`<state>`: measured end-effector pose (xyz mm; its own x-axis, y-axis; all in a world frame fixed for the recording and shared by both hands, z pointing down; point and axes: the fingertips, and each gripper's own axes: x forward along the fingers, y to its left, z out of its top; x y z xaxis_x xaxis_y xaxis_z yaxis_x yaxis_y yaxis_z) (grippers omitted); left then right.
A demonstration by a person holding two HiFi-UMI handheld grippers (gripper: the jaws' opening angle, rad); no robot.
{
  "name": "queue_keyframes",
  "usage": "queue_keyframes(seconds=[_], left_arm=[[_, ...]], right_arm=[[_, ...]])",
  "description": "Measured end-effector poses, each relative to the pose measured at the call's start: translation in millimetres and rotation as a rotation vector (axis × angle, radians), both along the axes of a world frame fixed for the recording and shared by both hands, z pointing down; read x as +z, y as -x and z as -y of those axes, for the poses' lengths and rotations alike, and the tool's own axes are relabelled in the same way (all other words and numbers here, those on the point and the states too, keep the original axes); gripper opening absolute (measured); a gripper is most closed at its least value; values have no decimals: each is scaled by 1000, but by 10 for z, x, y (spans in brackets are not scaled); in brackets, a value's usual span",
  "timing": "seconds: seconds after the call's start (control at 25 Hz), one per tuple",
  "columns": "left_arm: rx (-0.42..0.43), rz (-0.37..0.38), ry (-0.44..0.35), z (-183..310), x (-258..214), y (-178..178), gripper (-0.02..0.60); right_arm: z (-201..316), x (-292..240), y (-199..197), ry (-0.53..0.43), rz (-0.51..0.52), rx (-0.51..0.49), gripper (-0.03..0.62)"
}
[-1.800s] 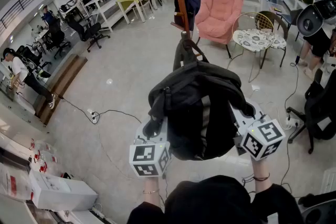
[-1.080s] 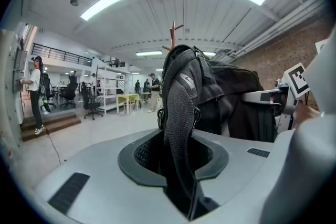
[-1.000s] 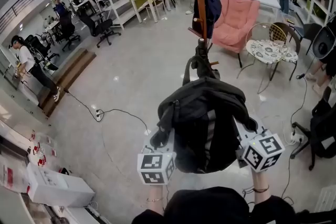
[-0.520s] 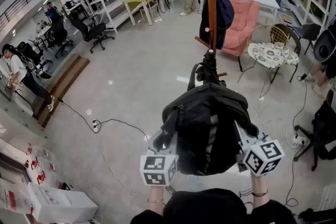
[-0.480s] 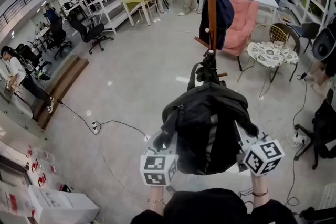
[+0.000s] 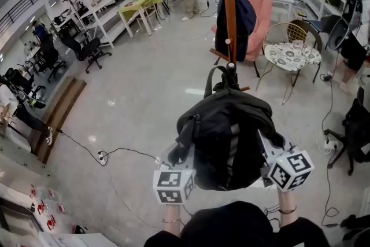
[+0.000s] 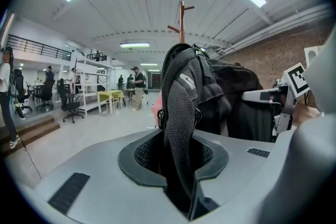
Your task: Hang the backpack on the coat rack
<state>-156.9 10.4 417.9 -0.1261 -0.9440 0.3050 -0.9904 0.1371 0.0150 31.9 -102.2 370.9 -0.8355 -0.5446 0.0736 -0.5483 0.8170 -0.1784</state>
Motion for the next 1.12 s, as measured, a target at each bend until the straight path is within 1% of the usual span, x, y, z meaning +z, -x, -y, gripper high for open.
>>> queue_keyframes(seconds=[0.24, 0.48, 0.68, 0.84, 1.12], left_arm=[[43, 12, 0, 247, -37, 129, 98], [83, 31, -19, 495, -197, 130, 98], [107, 41, -33, 782, -319, 208, 98], [114, 39, -38, 933, -334, 241, 98], [102, 32, -17, 1439, -347, 376, 98]], right_arm=[[173, -46, 82, -13, 5, 34, 38], [359, -207, 50, -31, 25, 55, 38], [570, -322, 86, -36, 41, 73, 38], [684, -345, 104, -38, 46, 79, 38], [1178, -350, 227, -11, 46, 70, 38]])
